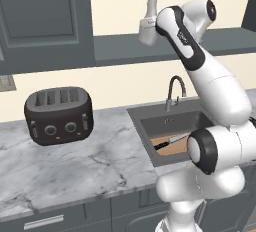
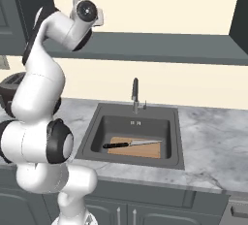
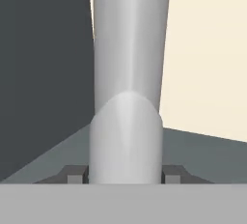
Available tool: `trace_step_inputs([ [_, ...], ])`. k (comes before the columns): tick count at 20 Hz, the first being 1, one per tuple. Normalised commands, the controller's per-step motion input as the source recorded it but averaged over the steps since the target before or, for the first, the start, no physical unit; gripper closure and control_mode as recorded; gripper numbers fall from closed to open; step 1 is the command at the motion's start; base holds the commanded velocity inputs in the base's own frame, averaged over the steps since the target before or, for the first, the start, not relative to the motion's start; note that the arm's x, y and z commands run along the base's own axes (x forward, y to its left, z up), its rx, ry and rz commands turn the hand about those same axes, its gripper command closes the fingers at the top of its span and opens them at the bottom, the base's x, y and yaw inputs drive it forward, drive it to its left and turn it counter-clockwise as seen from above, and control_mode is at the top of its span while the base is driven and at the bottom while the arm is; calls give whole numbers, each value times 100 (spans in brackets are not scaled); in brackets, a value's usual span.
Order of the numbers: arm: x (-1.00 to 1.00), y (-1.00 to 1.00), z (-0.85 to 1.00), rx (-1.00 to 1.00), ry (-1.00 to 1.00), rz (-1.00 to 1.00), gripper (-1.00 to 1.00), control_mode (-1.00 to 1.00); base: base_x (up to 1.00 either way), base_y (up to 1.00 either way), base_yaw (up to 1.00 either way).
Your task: Move the cutting board and knife to the sink. Then move spray from the shelves to the counter.
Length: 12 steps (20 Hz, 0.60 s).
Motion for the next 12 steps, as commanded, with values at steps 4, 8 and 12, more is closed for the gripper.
trace_step_inputs([
  [4,-80,0,-2,0,-10,17,100,-100,0,0,0],
  [8,-78,0,-6,0,-2,15,100,-100,0,0,0],
  [12,-81,0,-8,0,-3,17,100,-100,0,0,0],
])
